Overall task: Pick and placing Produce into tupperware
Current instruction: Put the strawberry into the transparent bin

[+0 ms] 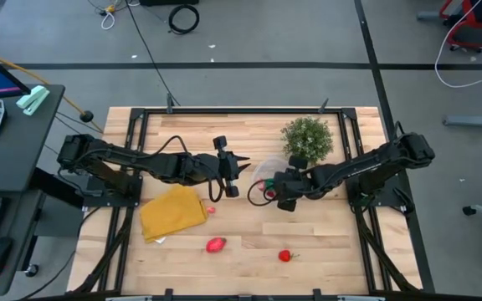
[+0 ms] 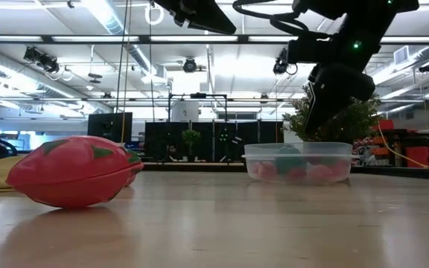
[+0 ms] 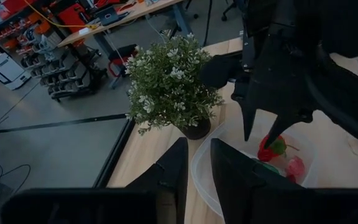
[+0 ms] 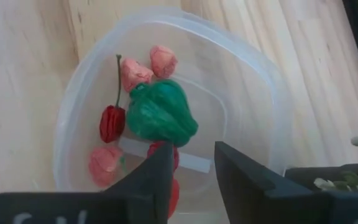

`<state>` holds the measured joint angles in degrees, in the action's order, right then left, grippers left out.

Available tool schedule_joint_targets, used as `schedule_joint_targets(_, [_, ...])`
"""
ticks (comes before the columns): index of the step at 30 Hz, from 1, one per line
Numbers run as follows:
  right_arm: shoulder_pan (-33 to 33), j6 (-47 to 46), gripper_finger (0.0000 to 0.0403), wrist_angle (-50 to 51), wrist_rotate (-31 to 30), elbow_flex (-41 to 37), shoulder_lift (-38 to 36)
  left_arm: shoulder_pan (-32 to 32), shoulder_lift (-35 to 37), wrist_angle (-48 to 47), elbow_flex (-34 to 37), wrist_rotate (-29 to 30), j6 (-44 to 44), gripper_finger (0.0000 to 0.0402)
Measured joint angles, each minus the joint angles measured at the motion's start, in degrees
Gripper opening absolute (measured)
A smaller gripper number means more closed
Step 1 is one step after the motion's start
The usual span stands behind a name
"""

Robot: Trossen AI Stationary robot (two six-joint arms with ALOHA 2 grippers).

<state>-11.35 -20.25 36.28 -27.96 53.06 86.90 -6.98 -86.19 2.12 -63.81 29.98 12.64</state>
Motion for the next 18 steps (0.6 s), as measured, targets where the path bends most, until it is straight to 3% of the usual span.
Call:
schedule_joint_targets(3, [-0.04,-0.70,0.0126,0.01,1.01,0.00,-0.45,0.00,0.00,-0.15,0.00,-0.01,0.00,0.0071])
schedule_joint_targets(9, [-1.98,-1.87,0.0126,0.28,9.93,0.02,-1.58,0.00,0.00,-0.32,0.00,0.00,0.05,0.0075])
schedule_joint_targets(18, [-12.87,-15.02,0.0127,0.32,25.29,0.93,-2.06,0.02,0.00,-0.36,0.00,0.02,0.09,0.0064])
